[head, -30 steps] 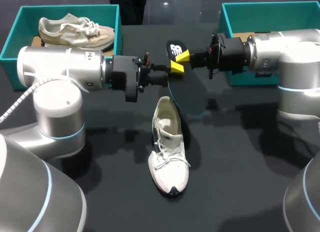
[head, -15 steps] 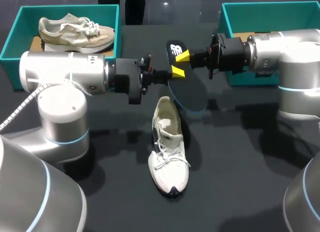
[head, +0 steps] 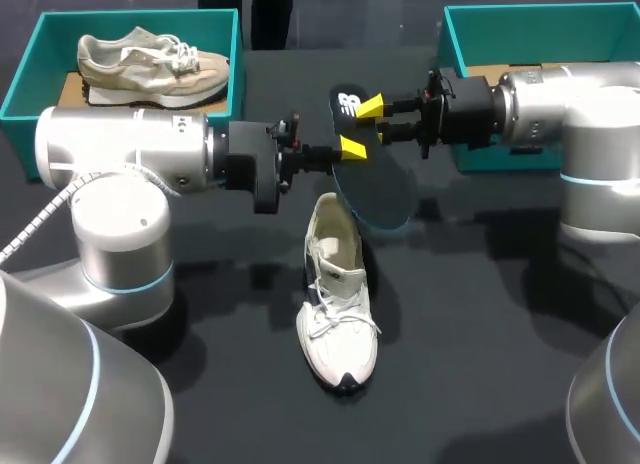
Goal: Take the shoe out of the shoebox, open the shoe tongue, remove and reinsert the insole, then place the shoe into the shoebox
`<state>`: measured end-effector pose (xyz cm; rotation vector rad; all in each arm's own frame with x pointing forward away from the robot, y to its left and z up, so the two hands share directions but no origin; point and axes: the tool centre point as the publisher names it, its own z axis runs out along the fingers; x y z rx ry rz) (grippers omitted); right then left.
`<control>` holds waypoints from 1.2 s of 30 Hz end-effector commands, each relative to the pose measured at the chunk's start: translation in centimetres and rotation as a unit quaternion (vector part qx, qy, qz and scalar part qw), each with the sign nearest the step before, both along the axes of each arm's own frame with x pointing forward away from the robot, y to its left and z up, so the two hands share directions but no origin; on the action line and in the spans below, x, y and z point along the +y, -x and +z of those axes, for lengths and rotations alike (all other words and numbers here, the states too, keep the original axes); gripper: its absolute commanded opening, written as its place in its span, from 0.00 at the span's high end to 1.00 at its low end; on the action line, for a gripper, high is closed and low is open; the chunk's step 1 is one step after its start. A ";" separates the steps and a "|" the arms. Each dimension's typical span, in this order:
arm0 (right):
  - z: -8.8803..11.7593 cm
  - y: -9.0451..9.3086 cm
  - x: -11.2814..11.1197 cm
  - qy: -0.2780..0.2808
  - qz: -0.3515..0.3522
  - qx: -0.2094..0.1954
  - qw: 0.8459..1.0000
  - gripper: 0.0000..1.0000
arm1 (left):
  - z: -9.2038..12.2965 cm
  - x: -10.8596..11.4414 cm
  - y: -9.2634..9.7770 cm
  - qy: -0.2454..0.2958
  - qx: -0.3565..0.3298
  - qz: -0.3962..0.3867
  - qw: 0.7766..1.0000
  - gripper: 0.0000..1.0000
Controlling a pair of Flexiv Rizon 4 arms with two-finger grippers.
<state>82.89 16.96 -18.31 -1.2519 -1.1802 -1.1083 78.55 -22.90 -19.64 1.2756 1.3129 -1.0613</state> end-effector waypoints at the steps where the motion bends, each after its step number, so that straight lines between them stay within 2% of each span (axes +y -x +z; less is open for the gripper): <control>1: 0.5 1.5 -2.1 0.000 -0.012 -0.007 1.000 0.00 | 0.5 2.5 0.4 -0.006 0.013 -0.015 1.000 1.00; 4: 0.5 2.3 -3.2 -0.017 -0.007 -0.037 0.999 0.00 | 0.6 3.9 0.5 0.001 0.048 -0.036 0.998 1.00; 7: 0.4 2.6 -3.7 -0.024 -0.015 -0.041 0.999 0.00 | 1.2 5.2 0.9 0.005 0.075 -0.065 0.995 1.00; 20: 0.4 2.6 -3.7 -0.024 -0.015 -0.041 0.999 0.00 | 1.2 5.2 0.9 0.005 0.075 -0.065 0.995 1.00; 23: 0.4 2.6 -3.7 -0.024 -0.015 -0.041 0.999 0.00 | 1.0 4.5 1.0 0.009 0.154 -0.029 0.988 1.00; 26: 0.4 2.6 -3.7 -0.024 -0.015 -0.041 0.999 0.00 | 1.1 4.8 0.8 0.006 0.227 0.002 0.974 1.00; 28: 0.4 2.6 -3.7 -0.024 -0.015 -0.041 0.999 0.00 | 1.5 5.4 0.5 0.007 0.309 0.016 0.951 1.00; 30: 0.4 2.6 -3.7 -0.024 -0.015 -0.041 0.999 0.00 | 1.9 6.0 -0.3 0.008 0.408 0.032 0.912 1.00; 31: 0.4 2.6 -3.7 -0.024 -0.015 -0.041 0.999 0.00 | 2.0 6.3 -0.5 0.006 0.425 0.036 0.904 1.00; 36: 0.4 2.6 -3.7 -0.024 -0.015 -0.041 0.999 0.00 | 2.0 6.3 -0.5 0.006 0.425 0.036 0.904 1.00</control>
